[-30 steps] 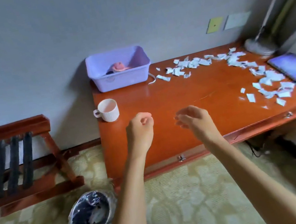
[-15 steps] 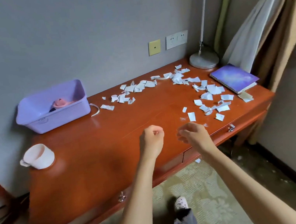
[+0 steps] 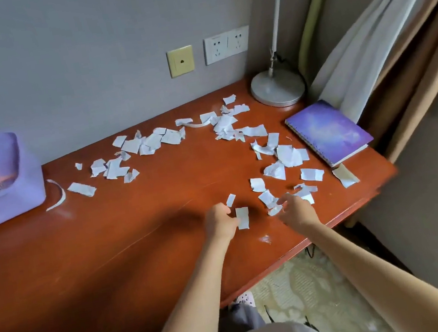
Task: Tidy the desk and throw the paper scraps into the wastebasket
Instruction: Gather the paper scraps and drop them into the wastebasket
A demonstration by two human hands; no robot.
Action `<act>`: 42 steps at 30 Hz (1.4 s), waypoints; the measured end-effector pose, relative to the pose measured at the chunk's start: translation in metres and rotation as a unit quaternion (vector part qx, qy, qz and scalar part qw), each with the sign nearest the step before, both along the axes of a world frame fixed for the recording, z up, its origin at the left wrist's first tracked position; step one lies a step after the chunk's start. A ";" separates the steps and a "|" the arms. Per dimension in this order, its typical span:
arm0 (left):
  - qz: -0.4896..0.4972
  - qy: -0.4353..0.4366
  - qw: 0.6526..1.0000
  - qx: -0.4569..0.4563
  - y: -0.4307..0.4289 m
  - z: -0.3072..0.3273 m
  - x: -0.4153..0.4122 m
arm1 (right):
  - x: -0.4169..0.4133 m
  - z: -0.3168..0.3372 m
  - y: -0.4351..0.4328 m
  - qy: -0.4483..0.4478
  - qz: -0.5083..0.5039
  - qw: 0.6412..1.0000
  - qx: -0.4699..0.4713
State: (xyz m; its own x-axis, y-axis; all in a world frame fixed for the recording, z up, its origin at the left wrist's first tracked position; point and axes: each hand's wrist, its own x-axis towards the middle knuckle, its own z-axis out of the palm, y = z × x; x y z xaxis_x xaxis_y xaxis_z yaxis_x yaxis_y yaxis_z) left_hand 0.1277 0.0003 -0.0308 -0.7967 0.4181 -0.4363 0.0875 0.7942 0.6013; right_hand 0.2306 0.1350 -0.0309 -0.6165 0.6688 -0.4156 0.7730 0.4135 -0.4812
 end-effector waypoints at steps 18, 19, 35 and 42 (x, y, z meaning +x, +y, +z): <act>0.001 0.070 0.979 -0.190 0.064 -0.052 -0.012 | -0.058 -0.046 0.069 -0.114 0.337 0.933 0.062; 0.014 0.063 0.980 -0.186 0.065 -0.052 -0.013 | -0.059 -0.046 0.071 -0.109 0.336 0.934 0.058; 0.145 -0.019 0.988 -0.056 0.063 -0.055 -0.040 | -0.101 -0.036 0.085 -0.001 0.111 0.986 -0.124; 0.086 0.059 0.987 -0.119 0.063 -0.057 -0.036 | -0.102 -0.053 0.078 -0.041 0.203 0.978 0.020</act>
State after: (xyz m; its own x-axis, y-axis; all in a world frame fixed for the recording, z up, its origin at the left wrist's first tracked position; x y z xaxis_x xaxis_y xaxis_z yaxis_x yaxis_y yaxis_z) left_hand 0.0916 0.0635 -0.0877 -0.8980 0.1692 -0.4062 -0.0032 0.9206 0.3904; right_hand 0.1284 0.2130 -0.0835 -0.8008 0.3917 -0.4531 0.5757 0.7121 -0.4018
